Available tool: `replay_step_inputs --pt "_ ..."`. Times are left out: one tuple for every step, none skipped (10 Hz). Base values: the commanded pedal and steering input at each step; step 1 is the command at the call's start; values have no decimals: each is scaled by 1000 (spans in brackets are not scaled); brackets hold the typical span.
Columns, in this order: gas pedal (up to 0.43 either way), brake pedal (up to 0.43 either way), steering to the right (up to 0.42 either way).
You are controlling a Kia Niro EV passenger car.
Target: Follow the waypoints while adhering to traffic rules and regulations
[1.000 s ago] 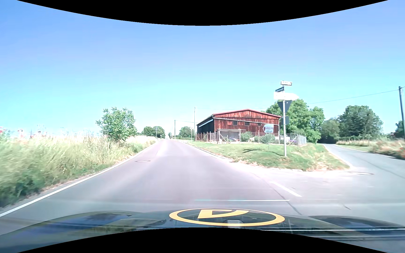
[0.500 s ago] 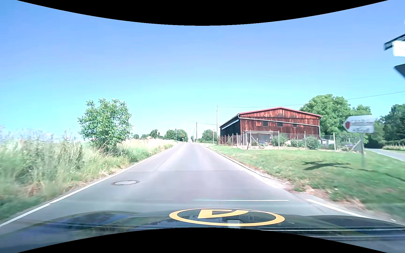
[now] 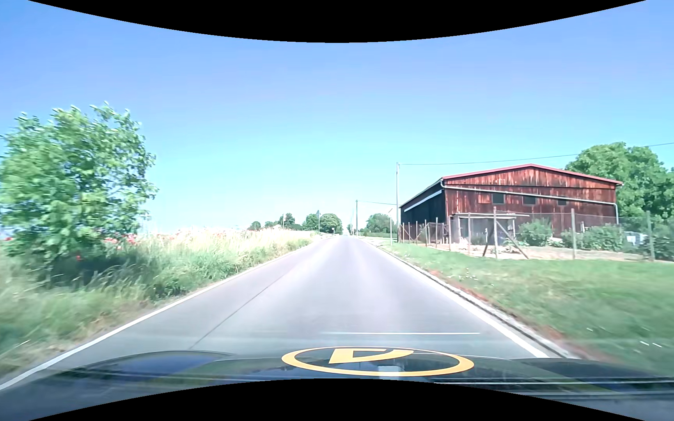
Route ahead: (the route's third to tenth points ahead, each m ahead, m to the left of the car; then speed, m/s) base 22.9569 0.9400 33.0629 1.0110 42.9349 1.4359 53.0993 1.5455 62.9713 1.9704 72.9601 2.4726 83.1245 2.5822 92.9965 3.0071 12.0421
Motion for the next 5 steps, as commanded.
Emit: replay_step_inputs --pt "350 0 -24" --pt "350 0 -16" --pt "350 0 -12" --pt "350 0 -12" --pt "350 0 -9"
